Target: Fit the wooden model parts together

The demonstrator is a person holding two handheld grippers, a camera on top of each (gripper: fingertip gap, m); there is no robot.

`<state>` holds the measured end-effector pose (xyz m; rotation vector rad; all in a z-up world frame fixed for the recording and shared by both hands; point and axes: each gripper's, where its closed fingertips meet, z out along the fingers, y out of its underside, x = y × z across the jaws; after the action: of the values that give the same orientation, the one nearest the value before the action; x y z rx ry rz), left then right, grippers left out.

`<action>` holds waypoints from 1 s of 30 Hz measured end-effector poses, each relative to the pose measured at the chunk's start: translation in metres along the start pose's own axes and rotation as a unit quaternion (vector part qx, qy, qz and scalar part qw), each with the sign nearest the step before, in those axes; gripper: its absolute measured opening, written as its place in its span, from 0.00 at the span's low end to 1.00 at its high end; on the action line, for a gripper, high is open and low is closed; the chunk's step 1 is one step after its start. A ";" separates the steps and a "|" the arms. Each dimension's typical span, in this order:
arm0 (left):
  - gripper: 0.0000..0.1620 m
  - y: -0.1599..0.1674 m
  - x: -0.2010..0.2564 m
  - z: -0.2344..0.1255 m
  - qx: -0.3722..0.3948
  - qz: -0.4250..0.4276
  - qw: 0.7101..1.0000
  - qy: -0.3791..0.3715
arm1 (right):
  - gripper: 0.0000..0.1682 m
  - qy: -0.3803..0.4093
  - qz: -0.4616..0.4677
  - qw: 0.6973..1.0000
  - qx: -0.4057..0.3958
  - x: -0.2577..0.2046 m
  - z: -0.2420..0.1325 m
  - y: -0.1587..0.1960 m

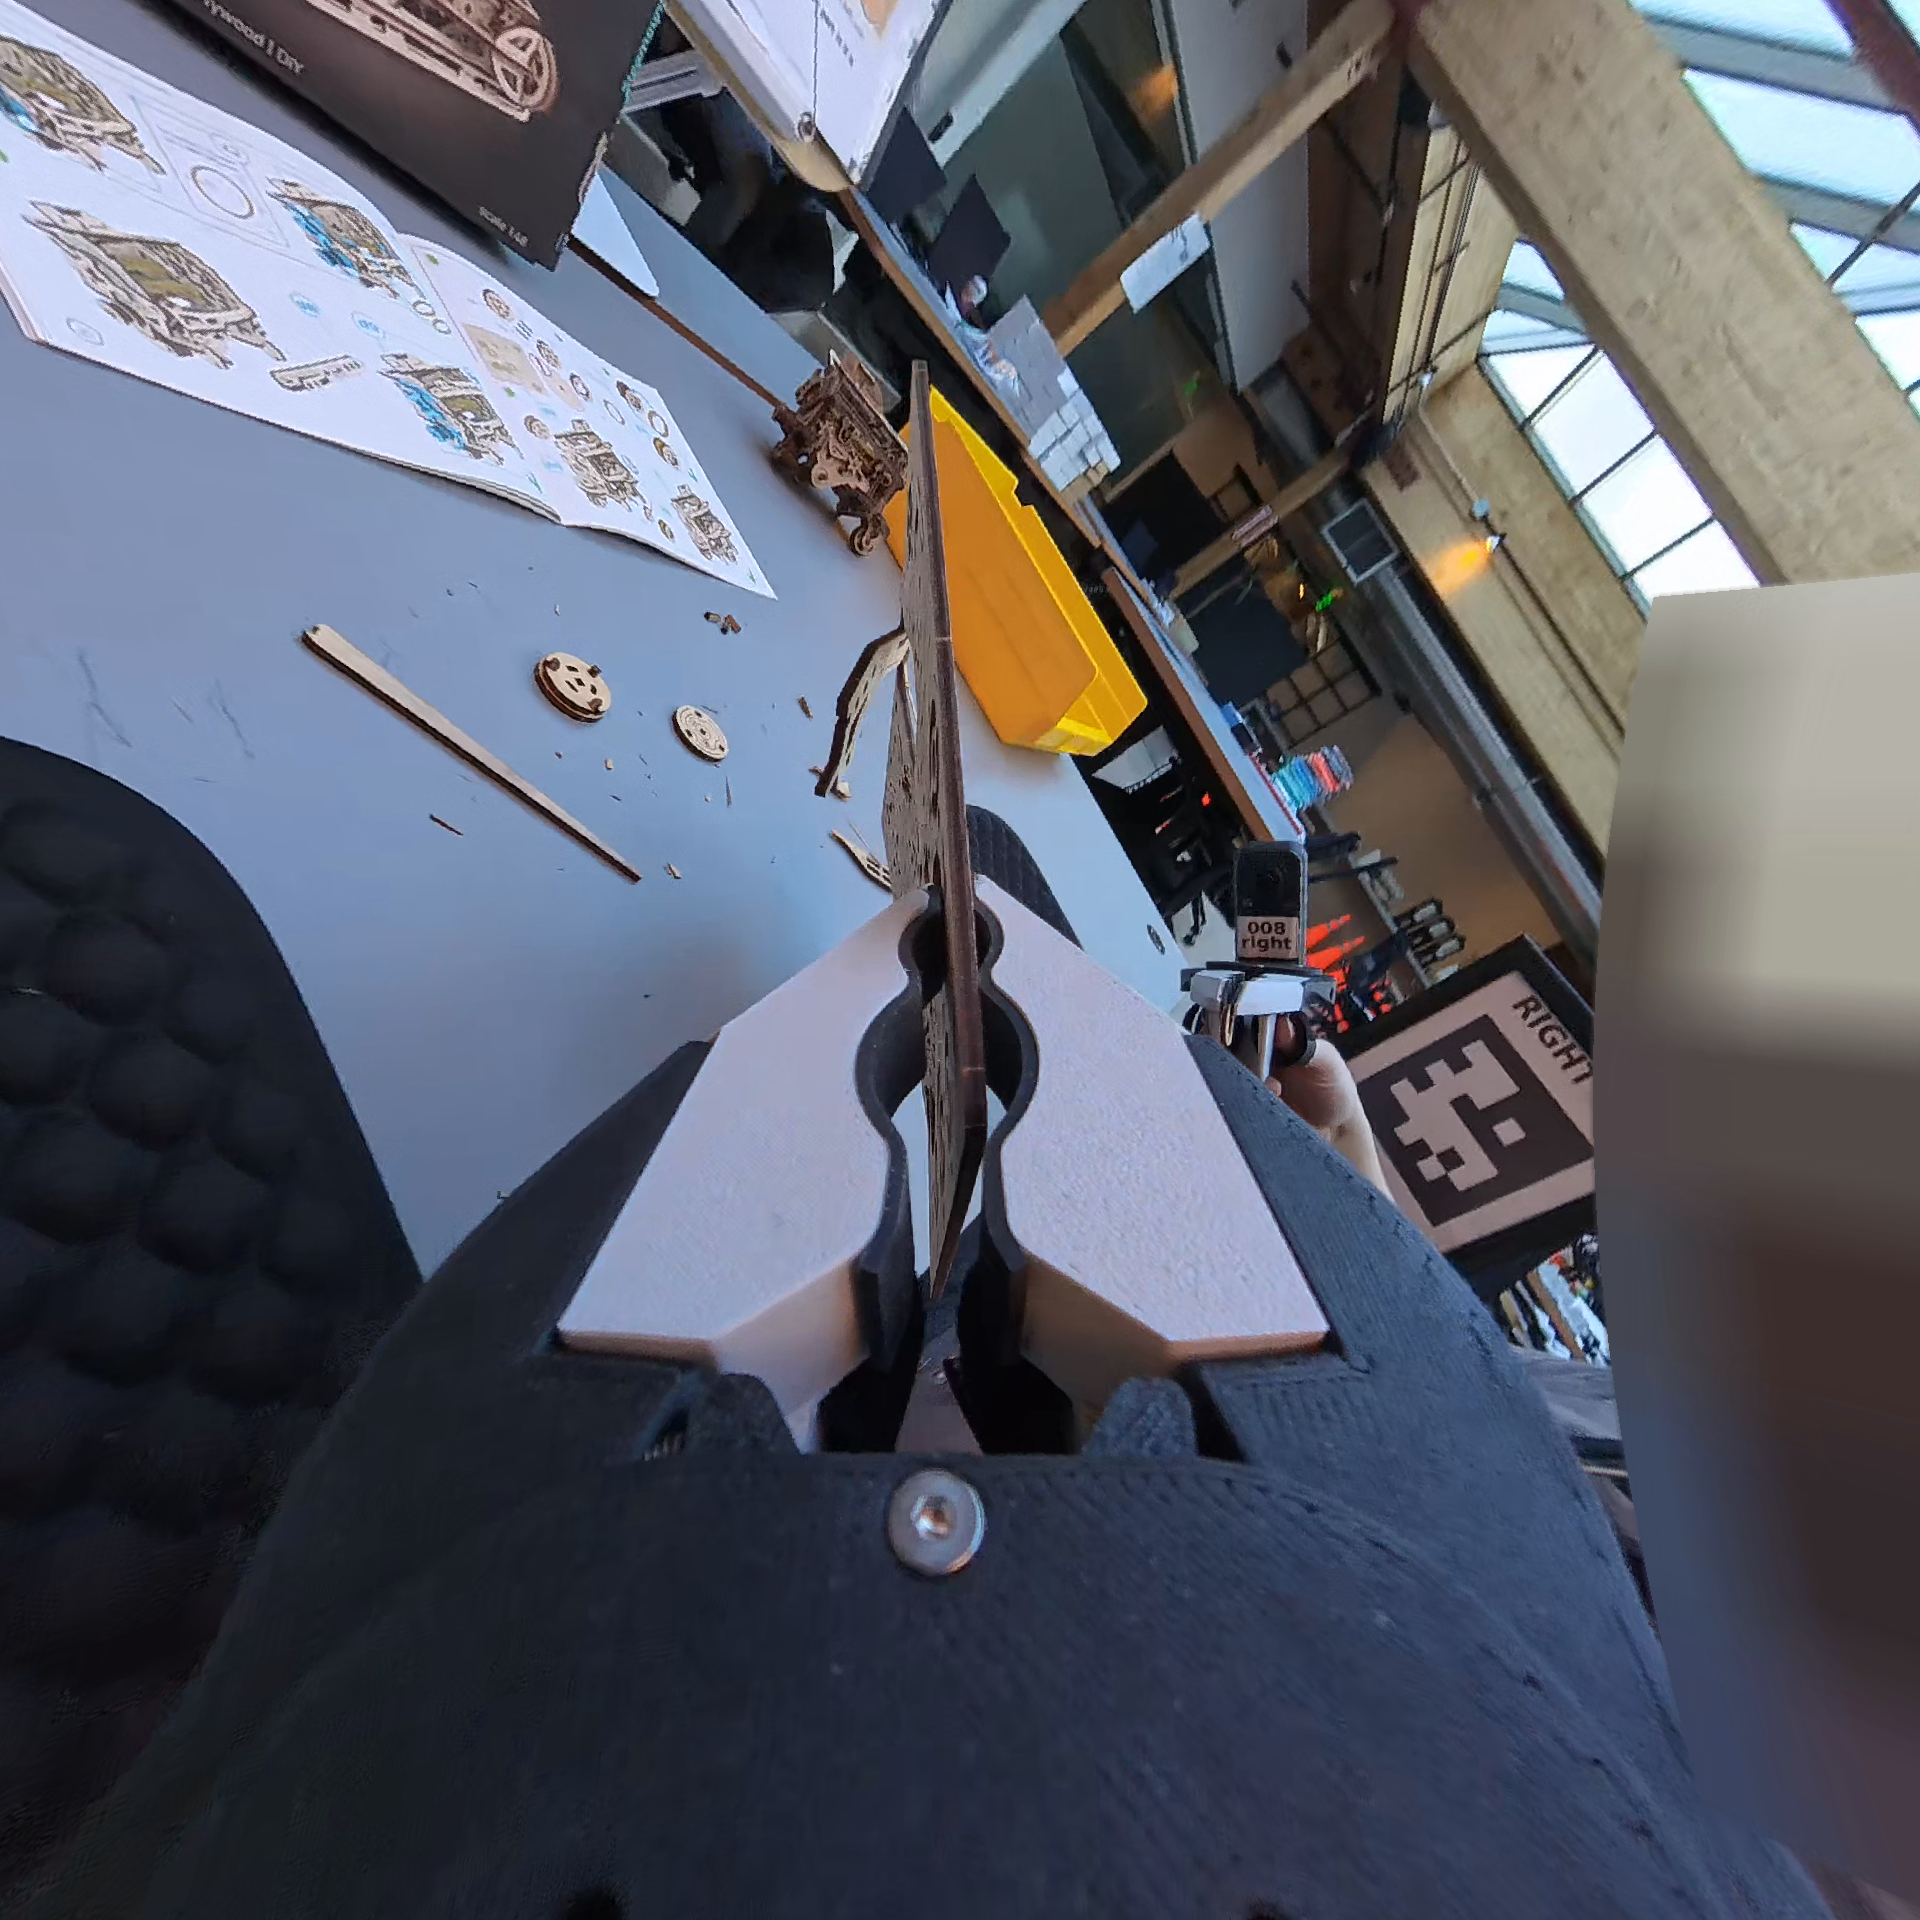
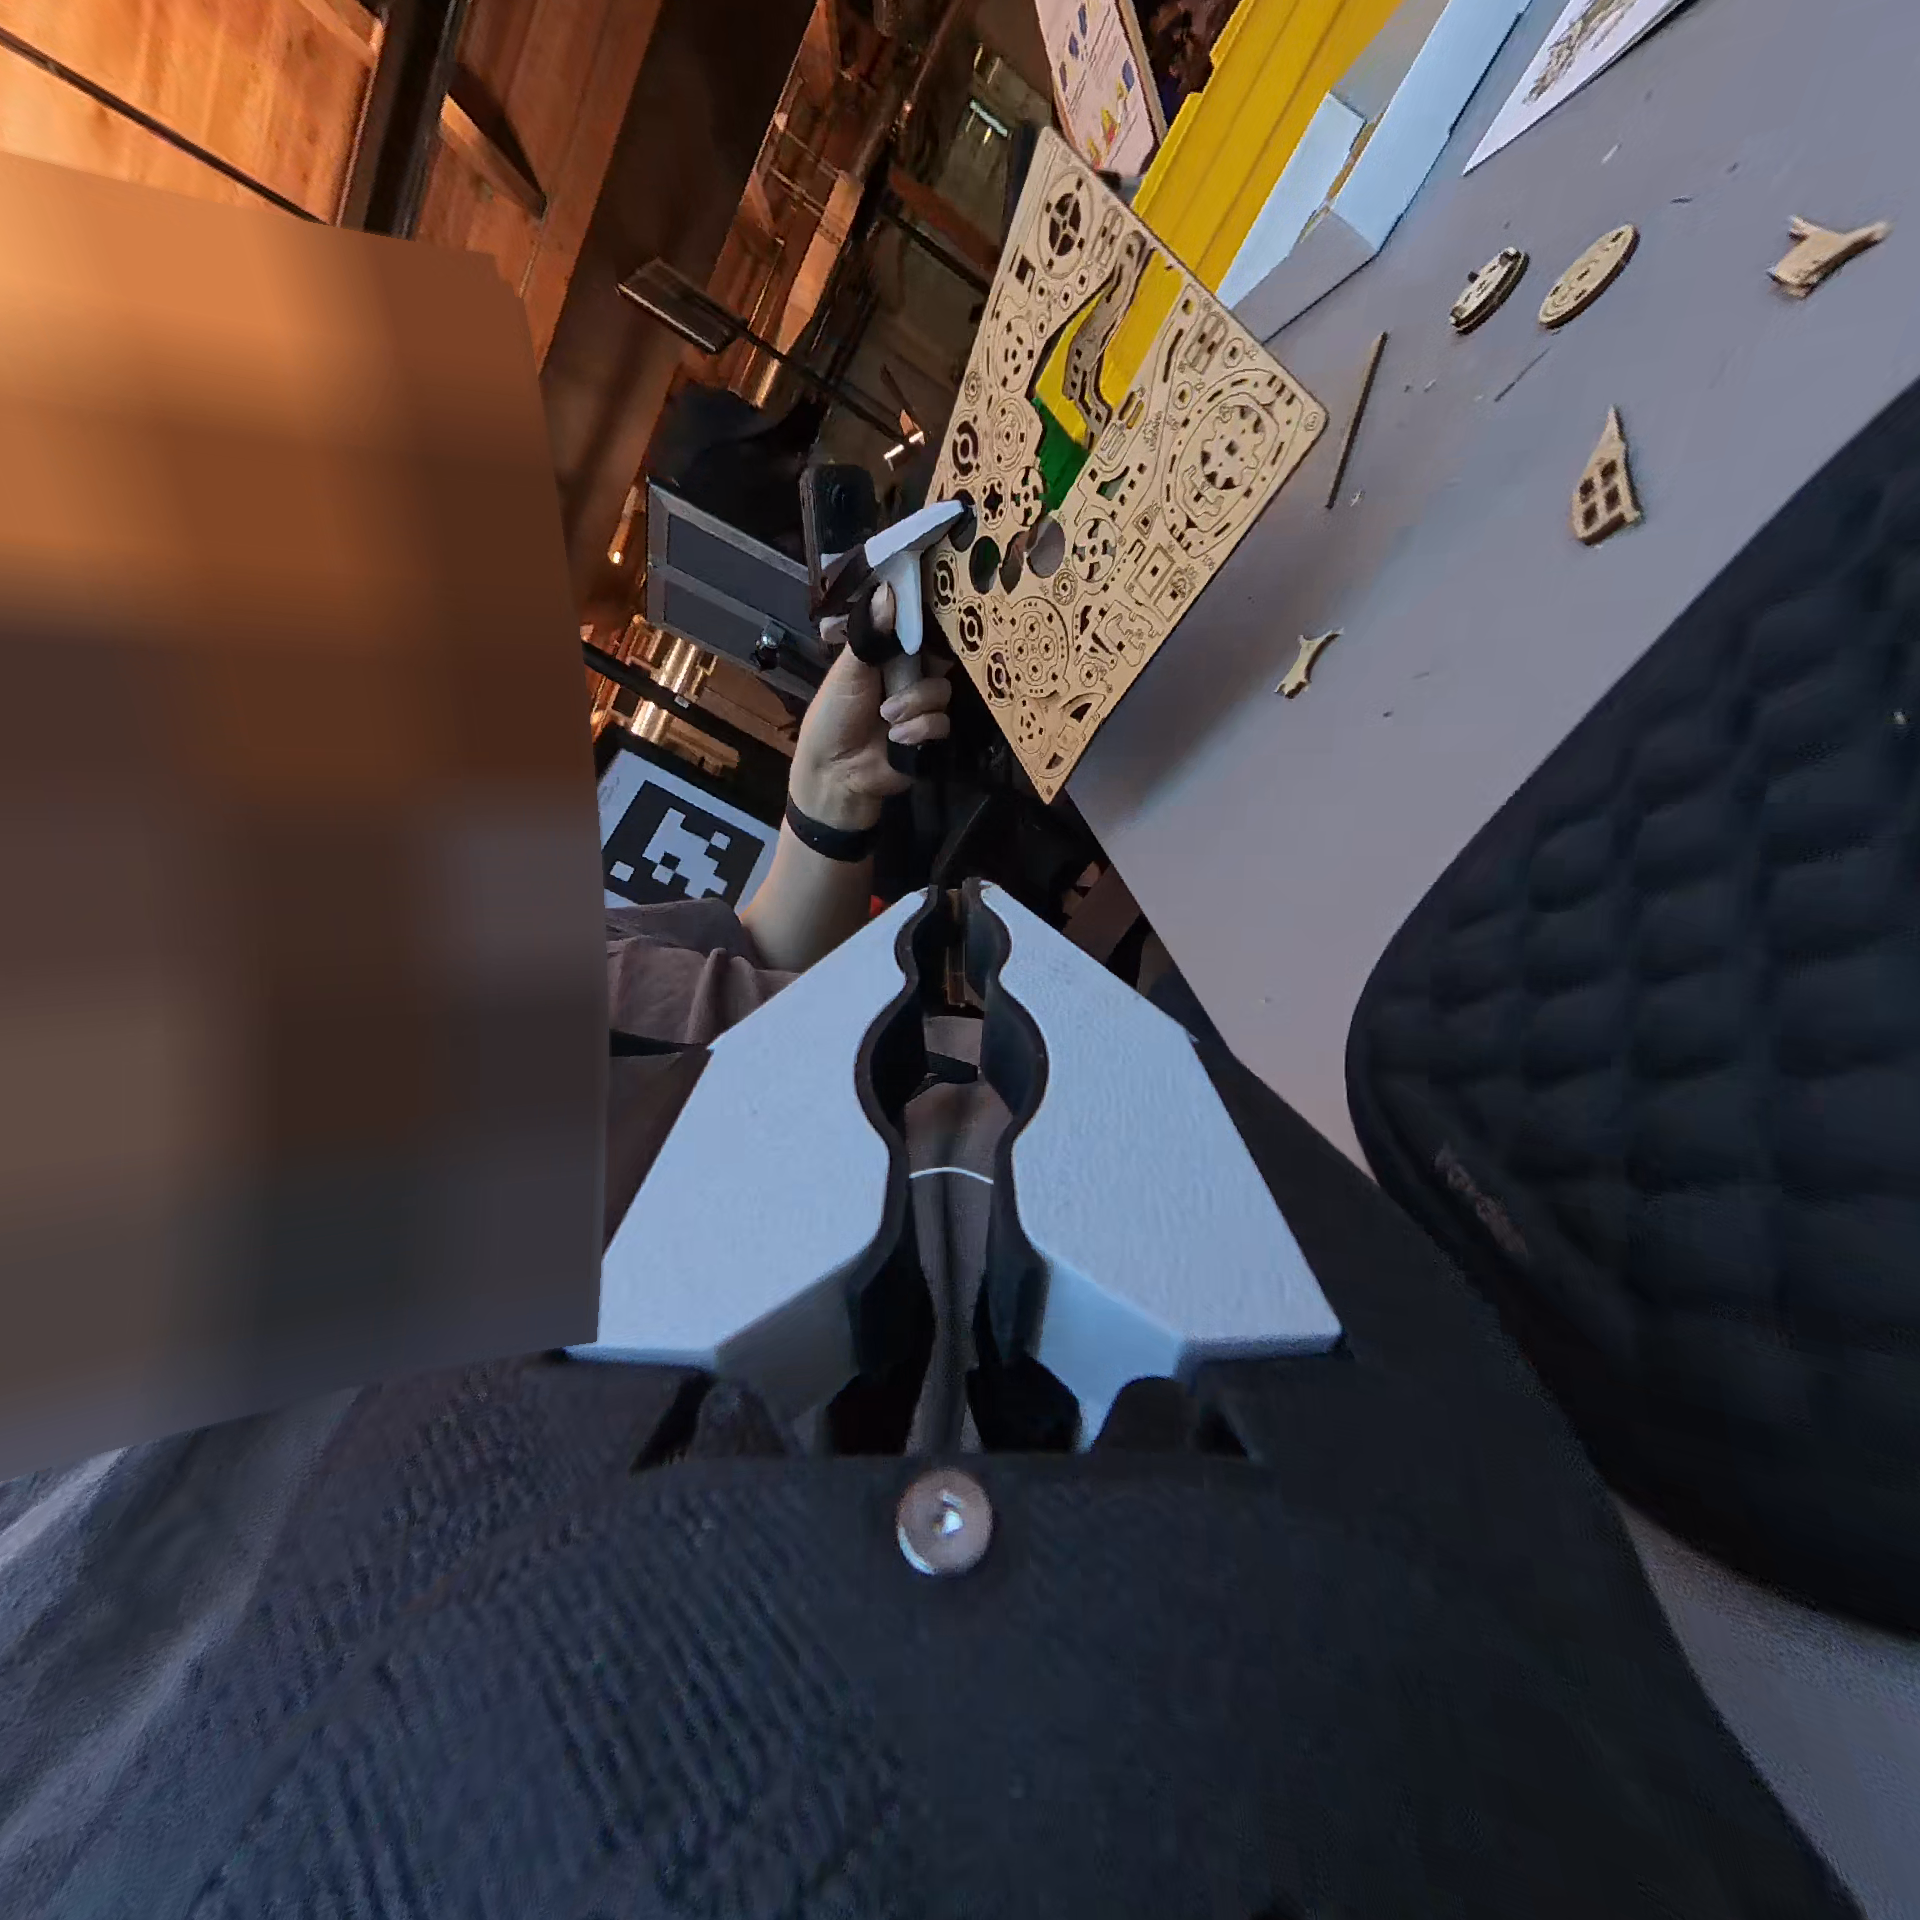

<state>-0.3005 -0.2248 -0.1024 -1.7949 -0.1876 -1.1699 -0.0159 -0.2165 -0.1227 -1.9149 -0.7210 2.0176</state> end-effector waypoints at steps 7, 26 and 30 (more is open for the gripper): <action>0.00 0.013 -0.018 0.005 0.040 -0.030 0.998 -0.024 | 0.00 -0.002 -0.034 0.998 -0.057 0.011 0.049 -0.013; 0.00 0.050 -0.057 -0.016 0.132 -0.174 0.974 -0.069 | 0.01 0.023 -0.065 0.985 -0.158 0.053 0.135 -0.007; 0.00 0.048 -0.054 -0.019 0.142 -0.181 0.972 -0.049 | 0.01 0.026 -0.076 0.983 -0.168 0.055 0.141 -0.007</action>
<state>-0.3142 -0.2468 -0.1730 -1.6021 -0.7305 -1.2335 -0.1612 -0.2067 -0.1650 -2.0070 -1.2189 1.8383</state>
